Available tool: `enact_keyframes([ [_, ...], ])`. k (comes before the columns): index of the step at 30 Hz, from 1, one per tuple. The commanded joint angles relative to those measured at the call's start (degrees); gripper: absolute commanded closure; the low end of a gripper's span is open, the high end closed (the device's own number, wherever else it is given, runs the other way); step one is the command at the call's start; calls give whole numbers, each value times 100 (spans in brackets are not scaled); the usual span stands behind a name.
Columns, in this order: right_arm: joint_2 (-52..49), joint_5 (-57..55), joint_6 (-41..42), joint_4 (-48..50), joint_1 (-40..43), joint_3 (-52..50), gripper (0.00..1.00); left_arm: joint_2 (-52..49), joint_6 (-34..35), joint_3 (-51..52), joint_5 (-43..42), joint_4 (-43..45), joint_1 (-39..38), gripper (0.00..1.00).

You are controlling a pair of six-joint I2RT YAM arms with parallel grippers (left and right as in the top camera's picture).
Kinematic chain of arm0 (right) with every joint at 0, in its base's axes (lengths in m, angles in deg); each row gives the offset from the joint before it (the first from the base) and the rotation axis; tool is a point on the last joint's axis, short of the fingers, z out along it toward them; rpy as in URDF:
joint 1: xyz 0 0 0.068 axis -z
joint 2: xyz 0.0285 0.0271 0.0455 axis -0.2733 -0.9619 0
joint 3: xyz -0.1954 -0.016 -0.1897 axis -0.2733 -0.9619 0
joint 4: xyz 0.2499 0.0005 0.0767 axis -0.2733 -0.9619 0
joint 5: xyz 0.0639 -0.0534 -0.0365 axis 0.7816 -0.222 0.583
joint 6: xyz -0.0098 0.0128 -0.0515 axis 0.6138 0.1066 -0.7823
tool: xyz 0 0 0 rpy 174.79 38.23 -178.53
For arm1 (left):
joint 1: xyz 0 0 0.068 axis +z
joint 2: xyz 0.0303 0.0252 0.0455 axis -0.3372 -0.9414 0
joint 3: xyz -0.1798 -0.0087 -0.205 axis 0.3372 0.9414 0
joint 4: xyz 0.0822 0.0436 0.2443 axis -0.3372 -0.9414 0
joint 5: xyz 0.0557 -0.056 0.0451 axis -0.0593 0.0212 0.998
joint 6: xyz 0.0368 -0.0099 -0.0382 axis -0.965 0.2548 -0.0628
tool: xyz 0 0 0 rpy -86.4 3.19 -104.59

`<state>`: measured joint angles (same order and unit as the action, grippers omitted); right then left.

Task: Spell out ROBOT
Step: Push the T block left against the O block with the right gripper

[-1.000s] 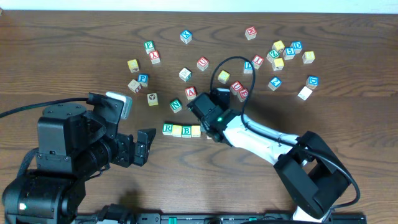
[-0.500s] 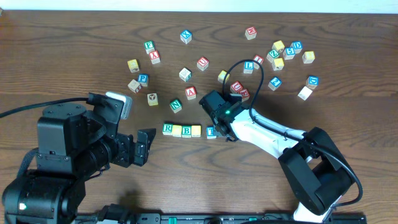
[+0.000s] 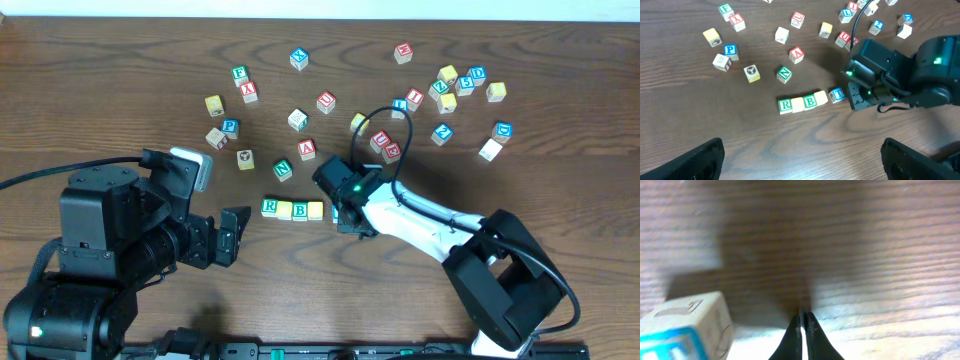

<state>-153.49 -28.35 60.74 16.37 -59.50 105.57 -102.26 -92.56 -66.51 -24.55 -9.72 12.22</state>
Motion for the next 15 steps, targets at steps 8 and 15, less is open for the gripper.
enact_keyframes([
  [8, -79, 385, 214, 210, -208, -24, 99, 11, -35, -15, -68, -15, 35, 2],
  [15, -79, 476, 214, 428, -219, -24, 98, 11, -35, -15, -70, -15, 35, 2],
])
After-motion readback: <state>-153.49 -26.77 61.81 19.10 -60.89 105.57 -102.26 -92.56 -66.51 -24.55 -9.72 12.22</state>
